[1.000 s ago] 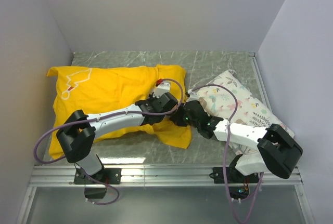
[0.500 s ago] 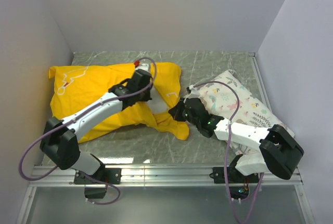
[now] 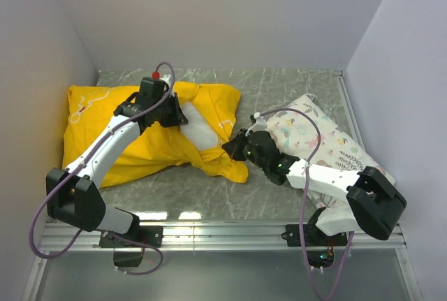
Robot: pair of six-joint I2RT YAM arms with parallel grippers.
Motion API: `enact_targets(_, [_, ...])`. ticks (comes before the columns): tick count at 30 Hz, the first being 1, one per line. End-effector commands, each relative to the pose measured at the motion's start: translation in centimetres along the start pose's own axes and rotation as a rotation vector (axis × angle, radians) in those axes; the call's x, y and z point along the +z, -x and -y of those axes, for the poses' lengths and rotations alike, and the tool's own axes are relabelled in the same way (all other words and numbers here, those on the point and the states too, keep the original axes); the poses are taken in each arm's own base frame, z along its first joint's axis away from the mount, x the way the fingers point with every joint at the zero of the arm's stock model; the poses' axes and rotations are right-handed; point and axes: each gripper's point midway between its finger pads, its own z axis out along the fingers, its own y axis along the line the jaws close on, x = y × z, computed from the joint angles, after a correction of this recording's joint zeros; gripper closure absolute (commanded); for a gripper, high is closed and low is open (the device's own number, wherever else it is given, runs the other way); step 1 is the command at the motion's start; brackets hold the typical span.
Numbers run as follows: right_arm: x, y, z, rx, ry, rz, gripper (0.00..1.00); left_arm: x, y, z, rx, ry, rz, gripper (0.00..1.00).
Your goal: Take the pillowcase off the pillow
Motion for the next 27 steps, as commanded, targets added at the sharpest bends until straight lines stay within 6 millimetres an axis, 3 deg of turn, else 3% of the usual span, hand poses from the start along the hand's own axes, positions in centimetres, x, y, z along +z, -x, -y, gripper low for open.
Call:
enact_targets(1, [-2.4, -6.3, 11.0, -0.096, -0.362, -0.202, 1.0, -6.1, 11.3, -2.5, -0.015, 0.063, 0.393, 1.0])
enact_targets(12, [-2.5, -7.3, 12.3, -0.086, -0.396, -0.216, 1.0, -8.9, 15.0, -3.6, -0.093, -0.012, 0.468, 1.0])
enact_targets(23, [-2.4, -7.7, 12.7, -0.083, -0.402, -0.222, 1.0, -9.7, 15.3, -3.7, -0.084, -0.022, 0.454, 1.0])
enact_targets(27, [-2.5, -7.9, 13.0, -0.08, -0.412, -0.223, 1.0, -10.6, 16.4, -4.3, -0.1, -0.037, 0.466, 0.99])
